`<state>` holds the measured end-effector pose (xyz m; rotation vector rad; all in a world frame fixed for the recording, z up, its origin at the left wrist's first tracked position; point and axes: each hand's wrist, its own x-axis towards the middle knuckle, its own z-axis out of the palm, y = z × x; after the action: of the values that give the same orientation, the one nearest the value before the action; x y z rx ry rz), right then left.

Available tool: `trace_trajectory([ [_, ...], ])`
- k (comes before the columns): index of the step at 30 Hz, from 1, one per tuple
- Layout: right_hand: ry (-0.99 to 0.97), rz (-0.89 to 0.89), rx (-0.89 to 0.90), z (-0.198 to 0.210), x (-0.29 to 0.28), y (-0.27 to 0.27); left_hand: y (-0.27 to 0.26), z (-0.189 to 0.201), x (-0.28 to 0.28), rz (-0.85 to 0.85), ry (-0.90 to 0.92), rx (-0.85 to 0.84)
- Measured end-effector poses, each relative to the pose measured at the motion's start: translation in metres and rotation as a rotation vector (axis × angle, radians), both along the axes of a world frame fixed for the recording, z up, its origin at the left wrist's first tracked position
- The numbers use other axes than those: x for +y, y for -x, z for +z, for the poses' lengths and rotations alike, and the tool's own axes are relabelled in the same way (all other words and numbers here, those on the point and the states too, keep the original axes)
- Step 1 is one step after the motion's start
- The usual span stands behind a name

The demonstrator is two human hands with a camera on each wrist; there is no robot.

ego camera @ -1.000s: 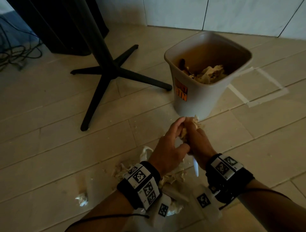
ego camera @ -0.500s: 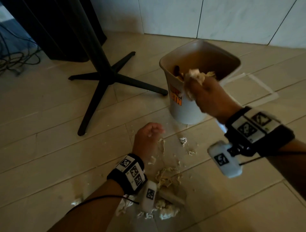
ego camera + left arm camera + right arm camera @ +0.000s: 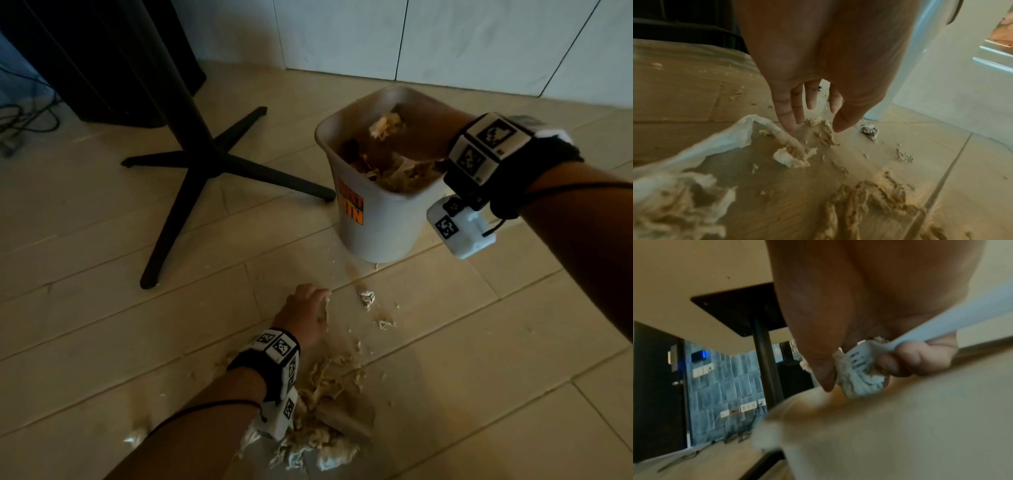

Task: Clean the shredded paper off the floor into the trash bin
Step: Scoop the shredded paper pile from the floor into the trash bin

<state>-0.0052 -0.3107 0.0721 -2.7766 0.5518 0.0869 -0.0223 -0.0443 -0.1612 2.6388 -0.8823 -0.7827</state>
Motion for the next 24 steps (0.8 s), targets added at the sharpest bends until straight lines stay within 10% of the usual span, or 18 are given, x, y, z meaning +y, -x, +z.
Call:
trace_trajectory([
  [9,0.144,0.123,0.171,-0.022,-0.002,0.004,0.003,-0.022,-0.002,-0.082,0.088,-0.172],
  [19,0.005,0.265,-0.501,-0.013,0.036,0.064,-0.002,-0.012,-0.054,-0.150,0.334,-0.173],
  [24,-0.143,0.243,-0.671,-0.036,0.045,0.101,0.005,-0.014,-0.075,-0.356,0.131,-0.133],
])
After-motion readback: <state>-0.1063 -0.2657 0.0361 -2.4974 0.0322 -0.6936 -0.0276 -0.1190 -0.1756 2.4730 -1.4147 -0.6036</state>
